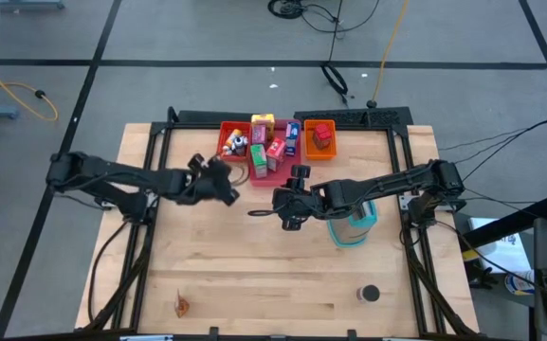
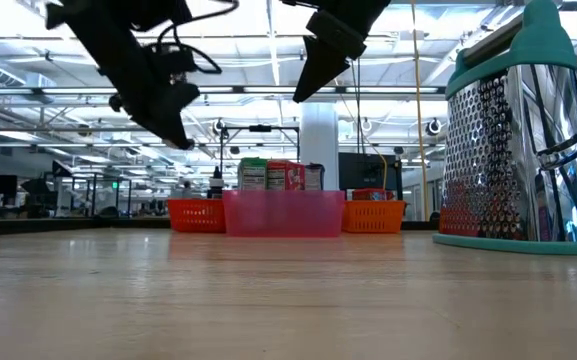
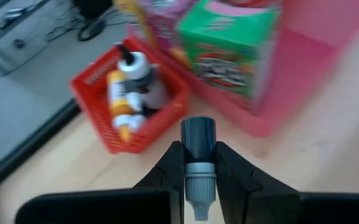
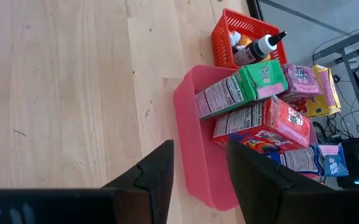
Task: Pick & Place Kitchen Items
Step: Put the small black food coloring bottle into the red bin, then put the orange seasoning pack into the orange bin
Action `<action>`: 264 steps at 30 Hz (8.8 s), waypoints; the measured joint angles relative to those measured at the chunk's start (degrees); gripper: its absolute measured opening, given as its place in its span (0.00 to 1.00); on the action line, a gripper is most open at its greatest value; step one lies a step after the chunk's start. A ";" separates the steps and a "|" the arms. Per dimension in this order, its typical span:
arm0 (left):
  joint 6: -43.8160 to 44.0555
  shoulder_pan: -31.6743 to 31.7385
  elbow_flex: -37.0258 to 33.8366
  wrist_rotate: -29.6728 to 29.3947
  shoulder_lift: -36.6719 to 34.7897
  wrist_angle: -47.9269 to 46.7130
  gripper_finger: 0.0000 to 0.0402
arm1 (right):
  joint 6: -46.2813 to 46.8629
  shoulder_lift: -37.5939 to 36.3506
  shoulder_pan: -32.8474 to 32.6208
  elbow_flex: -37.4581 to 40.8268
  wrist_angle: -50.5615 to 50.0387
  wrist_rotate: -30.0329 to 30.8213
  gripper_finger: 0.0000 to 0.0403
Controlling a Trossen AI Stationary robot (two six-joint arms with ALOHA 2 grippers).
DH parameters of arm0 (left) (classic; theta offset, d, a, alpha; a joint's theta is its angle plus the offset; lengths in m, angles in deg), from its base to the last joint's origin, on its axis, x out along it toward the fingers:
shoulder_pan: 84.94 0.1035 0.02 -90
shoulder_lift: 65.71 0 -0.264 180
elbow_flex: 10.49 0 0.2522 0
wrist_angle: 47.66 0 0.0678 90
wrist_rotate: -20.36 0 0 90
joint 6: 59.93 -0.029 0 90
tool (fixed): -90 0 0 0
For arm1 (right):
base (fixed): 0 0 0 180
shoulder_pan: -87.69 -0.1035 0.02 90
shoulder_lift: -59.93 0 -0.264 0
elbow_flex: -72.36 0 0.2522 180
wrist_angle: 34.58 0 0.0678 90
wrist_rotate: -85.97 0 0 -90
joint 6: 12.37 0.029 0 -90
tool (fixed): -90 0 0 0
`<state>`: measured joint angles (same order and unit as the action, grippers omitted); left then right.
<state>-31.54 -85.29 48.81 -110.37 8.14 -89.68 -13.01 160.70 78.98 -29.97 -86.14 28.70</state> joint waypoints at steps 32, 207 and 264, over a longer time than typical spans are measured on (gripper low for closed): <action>-16.25 35.79 0.07 21.88 5.91 18.88 0.12 | -0.17 0.00 0.00 0.00 0.28 0.00 0.35; 88.31 -43.72 0.09 52.17 -2.41 -8.23 0.00 | -10.69 0.04 0.26 8.70 13.18 0.21 0.35; 4.76 -7.60 0.11 38.07 -6.60 12.26 0.00 | -14.49 0.43 0.88 8.64 33.68 -29.89 0.35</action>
<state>-26.78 -92.89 48.92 -72.30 1.54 -77.41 -27.50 161.13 79.86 -21.33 -52.47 -1.19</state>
